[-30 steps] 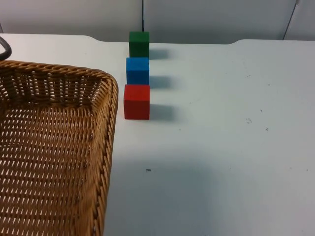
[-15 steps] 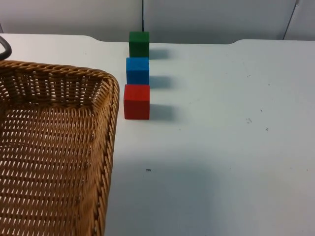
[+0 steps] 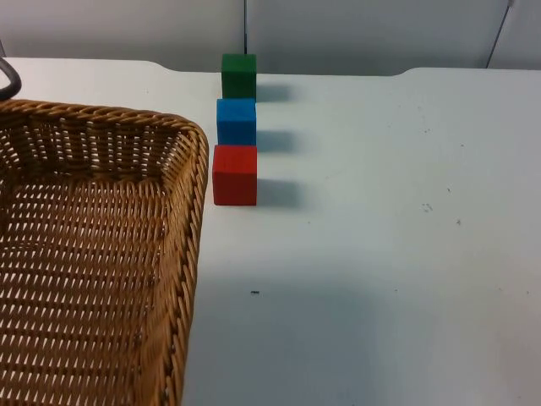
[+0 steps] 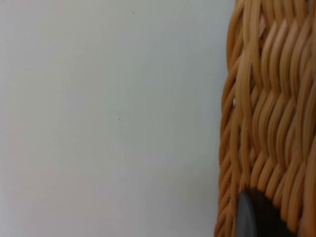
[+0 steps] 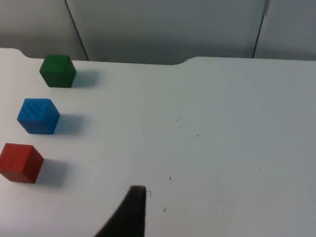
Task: Pick up the basket with the left hand and place the blue cube into the basket with the right hand.
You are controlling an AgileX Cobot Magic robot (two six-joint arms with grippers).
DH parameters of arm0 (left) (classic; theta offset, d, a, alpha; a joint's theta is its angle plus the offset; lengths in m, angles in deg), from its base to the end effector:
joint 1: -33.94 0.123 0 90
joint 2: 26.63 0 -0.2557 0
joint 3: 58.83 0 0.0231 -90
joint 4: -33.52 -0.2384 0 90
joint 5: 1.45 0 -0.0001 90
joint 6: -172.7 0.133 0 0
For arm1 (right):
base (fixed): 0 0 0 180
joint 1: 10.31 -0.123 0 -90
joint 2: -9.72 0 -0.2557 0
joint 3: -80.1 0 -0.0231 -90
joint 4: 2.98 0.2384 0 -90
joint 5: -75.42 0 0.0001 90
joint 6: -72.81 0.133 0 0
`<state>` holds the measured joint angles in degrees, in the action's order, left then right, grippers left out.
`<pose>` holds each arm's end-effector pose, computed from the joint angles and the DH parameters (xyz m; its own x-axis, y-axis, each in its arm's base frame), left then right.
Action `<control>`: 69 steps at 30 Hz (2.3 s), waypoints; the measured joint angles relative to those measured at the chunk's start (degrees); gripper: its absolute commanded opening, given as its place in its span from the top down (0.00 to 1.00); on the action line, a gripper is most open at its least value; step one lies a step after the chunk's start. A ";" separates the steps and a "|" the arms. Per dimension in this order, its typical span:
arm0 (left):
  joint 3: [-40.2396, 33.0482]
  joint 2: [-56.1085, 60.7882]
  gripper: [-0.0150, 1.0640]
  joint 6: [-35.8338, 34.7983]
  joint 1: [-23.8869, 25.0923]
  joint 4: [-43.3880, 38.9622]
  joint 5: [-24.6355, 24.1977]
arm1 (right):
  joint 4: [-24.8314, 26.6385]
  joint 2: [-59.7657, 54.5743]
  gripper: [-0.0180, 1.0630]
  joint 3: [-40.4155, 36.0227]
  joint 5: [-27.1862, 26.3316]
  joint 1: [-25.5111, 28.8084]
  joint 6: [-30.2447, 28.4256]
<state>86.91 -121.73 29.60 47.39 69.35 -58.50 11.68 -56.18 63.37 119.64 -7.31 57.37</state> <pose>0.2293 -0.0124 0.1285 -0.9929 0.0013 -0.1188 0.0582 0.8771 -0.4768 0.2359 0.0112 0.3331 -0.5759 -0.0527 -0.8158 -0.1402 0.9895 0.0351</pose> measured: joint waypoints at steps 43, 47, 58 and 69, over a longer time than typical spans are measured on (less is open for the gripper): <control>0.00 0.00 0.99 0.11 0.00 0.00 -0.14 | -14.19 -68.73 0.06 55.75 3.70 -31.89 25.86; 0.00 0.00 0.99 0.11 0.00 0.00 -0.14 | -14.66 -71.05 0.06 59.72 4.66 -31.89 26.83; 0.00 0.00 0.99 0.11 0.00 0.00 -0.14 | -14.66 -76.75 0.07 64.67 5.66 -31.89 27.41; 0.00 0.00 0.99 0.00 0.00 0.00 -0.25 | -14.66 -76.87 0.07 64.67 4.90 -31.89 27.41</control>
<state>86.91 -121.73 29.60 47.39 69.35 -58.75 -2.98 -133.04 128.04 124.54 -39.20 84.78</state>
